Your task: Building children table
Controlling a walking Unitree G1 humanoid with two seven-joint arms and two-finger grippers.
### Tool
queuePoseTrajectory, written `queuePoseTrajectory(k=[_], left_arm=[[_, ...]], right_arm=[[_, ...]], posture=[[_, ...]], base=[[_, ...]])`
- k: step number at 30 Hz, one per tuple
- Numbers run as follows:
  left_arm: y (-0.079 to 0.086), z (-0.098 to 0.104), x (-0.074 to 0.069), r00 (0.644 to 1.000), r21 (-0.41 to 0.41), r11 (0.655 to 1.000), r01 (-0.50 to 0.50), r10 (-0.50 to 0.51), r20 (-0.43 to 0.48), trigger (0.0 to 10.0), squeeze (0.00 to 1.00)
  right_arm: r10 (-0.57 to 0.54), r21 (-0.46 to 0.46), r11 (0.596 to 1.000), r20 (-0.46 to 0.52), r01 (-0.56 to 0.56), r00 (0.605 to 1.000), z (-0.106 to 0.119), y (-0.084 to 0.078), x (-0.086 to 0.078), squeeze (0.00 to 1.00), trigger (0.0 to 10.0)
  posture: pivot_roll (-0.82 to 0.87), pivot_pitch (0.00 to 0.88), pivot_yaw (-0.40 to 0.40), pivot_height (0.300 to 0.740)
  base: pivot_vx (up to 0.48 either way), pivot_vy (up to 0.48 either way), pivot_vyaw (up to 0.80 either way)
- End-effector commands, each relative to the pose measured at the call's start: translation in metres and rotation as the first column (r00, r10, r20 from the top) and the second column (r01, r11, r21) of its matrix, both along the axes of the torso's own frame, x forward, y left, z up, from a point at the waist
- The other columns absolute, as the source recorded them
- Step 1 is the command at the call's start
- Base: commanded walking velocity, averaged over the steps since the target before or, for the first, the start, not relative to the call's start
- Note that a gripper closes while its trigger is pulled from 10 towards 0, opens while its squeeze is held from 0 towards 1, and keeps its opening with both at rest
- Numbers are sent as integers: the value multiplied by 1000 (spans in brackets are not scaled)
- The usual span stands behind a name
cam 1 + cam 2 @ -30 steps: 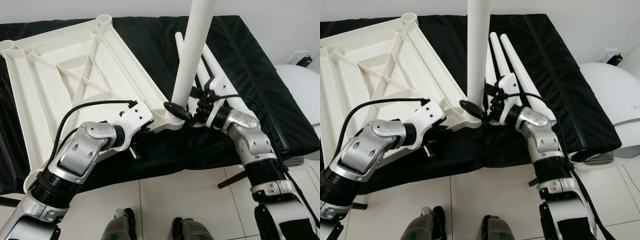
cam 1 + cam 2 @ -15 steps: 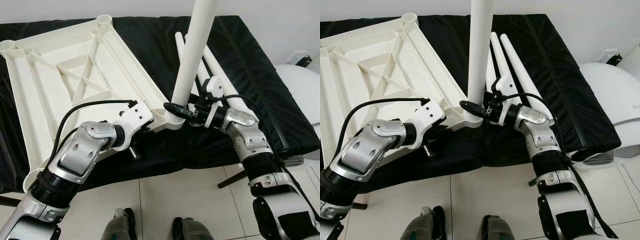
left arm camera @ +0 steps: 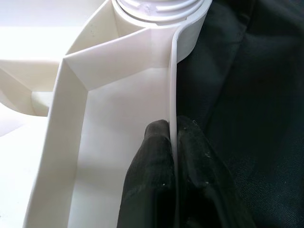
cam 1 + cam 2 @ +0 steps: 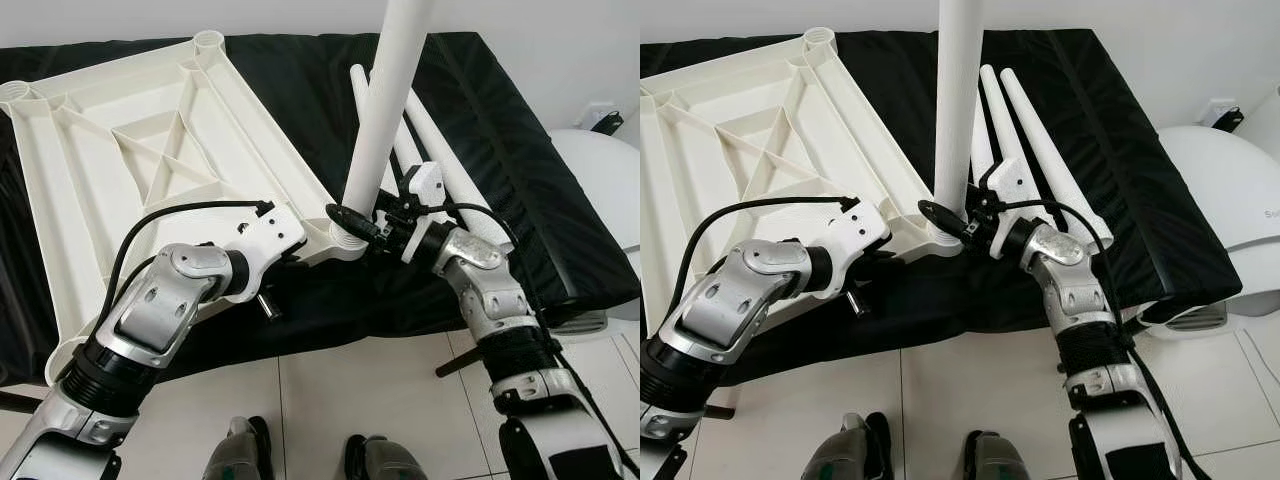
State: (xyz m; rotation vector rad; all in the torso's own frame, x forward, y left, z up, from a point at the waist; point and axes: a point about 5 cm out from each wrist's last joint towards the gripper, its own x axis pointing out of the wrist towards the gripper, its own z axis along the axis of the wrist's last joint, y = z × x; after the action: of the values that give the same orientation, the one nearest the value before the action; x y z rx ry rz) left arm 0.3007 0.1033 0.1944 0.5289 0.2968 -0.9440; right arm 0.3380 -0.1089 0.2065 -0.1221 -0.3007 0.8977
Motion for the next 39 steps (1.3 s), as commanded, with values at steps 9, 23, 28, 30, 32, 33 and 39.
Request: queuePoseTrajectory(k=[9,23,28,30,32,33,39], left_arm=[[2,0,-1,999,-11,999,-51,51,18,10000,0],[0,0,-2,999,-11,999,-44,45,19,10000,0],[0,0,-2,999,-10,999,-40,41,20,10000,0],[-1,0,-2,999,-9,999,-38,38,21,10000,0],[-1,0,-2,999,-8,999,-37,37,22,10000,0],[-1,0,-1,999,-8,999,-36,37,22,10000,0],[-1,0,-1,999,-9,999,-37,37,23,10000,0]], right_arm=[[-241,109,962,-82,249,967,-17,11,-11,0,0],[-544,201,806,-123,557,830,-23,35,-37,0,0],[-554,205,793,-147,574,819,-26,39,-41,0,0],[-559,203,790,-151,578,816,-26,40,-43,0,0],[-562,203,787,-155,582,813,-26,41,-44,0,0],[-564,197,786,-160,586,810,-27,41,-44,0,0],[-563,188,786,-175,589,808,-28,42,-45,31,10000]], posture=[[-5,196,-29,740],[-7,180,-28,740],[-10,179,-25,740],[-11,179,-26,740],[-10,178,-26,740],[-10,177,-27,740],[-11,177,-29,740]], base=[[0,0,0],[0,0,0],[0,0,0],[0,0,0],[0,0,0],[0,0,0],[0,0,0]])
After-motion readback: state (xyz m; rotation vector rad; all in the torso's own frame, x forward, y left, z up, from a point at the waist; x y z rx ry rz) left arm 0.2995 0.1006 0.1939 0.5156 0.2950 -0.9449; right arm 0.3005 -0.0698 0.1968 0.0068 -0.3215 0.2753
